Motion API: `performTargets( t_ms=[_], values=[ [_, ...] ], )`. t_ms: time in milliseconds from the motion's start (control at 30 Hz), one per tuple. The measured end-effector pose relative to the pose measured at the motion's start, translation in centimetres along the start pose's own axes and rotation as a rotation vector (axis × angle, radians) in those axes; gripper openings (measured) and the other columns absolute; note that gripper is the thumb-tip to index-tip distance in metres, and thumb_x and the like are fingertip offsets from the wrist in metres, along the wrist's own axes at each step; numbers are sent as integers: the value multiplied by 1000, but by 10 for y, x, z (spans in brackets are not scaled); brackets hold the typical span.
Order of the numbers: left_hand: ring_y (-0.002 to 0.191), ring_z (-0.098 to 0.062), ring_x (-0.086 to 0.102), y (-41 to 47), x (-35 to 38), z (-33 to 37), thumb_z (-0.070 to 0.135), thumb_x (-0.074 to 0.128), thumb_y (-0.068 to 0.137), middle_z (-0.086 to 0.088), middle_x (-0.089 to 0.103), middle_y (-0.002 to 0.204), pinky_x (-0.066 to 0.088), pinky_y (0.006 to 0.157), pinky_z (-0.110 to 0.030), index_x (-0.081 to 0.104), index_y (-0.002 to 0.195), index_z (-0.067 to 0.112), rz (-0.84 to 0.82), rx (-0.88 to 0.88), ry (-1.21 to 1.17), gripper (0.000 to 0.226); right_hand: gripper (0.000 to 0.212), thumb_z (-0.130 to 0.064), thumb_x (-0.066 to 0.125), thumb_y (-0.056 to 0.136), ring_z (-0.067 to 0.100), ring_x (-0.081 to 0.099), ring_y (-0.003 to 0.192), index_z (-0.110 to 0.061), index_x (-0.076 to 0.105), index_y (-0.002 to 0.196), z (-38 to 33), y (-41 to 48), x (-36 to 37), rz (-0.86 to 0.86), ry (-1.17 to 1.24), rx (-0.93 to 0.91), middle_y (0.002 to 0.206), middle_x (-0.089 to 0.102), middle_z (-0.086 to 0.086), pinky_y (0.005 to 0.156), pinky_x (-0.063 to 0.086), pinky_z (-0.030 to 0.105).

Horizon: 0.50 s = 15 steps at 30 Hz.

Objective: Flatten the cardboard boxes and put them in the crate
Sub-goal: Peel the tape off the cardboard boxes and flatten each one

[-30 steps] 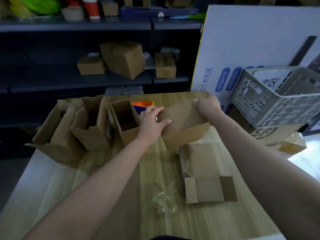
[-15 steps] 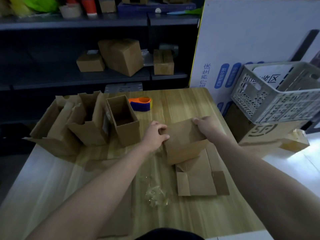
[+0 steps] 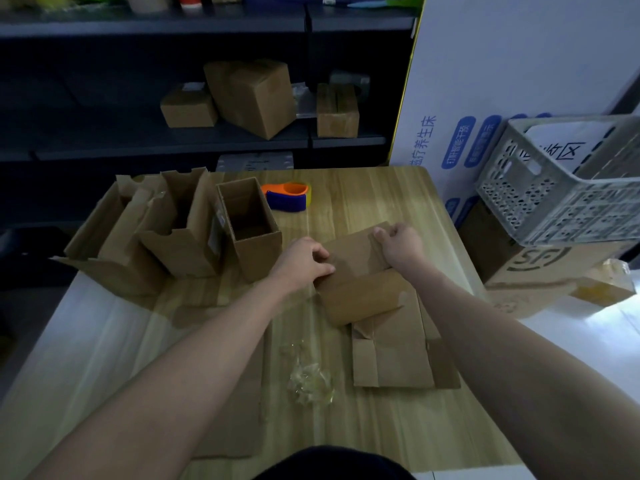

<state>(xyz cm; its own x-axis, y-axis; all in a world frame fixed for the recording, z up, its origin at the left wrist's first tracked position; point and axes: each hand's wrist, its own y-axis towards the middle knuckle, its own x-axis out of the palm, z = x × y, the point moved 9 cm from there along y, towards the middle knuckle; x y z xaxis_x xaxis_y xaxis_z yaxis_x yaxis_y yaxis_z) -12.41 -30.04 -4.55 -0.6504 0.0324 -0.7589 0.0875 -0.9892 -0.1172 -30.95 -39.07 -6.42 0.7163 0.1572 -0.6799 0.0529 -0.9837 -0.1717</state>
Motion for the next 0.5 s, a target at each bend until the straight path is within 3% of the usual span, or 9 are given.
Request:
performTargets(
  t_ms=[100, 200, 333, 433, 500],
  values=[
    [99, -12, 55, 3, -1, 0, 23, 70, 82, 3, 56, 108, 46, 89, -27, 68, 105, 14, -9, 9, -9, 24, 37, -41, 51, 95, 27, 51, 90, -5, 54, 105, 0, 0, 0, 6, 11, 2, 92, 52, 9, 72, 40, 33],
    [93, -12, 55, 6, 3, 2, 24, 70, 83, 4, 55, 104, 49, 85, -29, 66, 98, 16, -24, 22, 63, 17, 36, -40, 51, 95, 28, 52, 90, -4, 52, 100, 0, 0, 0, 12, 12, -2, 91, 53, 11, 71, 37, 31],
    [82, -10, 55, 9, 4, 7, 21, 69, 83, 3, 57, 95, 49, 71, -26, 60, 79, 21, -20, 18, 135, 10, 48, -40, 51, 95, 33, 55, 103, 4, 54, 117, -1, -1, -1, 19, 1, 2, 102, 59, 16, 77, 41, 35],
    [79, -10, 54, 9, 7, 9, 19, 66, 84, 2, 56, 92, 47, 68, -25, 53, 73, 25, -2, -3, 173, 19, 38, -40, 51, 95, 30, 54, 91, -2, 52, 98, -2, -2, 0, 13, -11, 1, 91, 54, 13, 70, 39, 32],
    [82, -13, 55, 10, 9, 8, 17, 65, 85, -1, 57, 94, 47, 70, -28, 52, 74, 24, 16, -27, 178, 18, 38, -39, 51, 94, 31, 55, 92, -1, 53, 97, -4, -3, -1, 21, -17, -7, 91, 55, 14, 70, 40, 34]
  ],
)
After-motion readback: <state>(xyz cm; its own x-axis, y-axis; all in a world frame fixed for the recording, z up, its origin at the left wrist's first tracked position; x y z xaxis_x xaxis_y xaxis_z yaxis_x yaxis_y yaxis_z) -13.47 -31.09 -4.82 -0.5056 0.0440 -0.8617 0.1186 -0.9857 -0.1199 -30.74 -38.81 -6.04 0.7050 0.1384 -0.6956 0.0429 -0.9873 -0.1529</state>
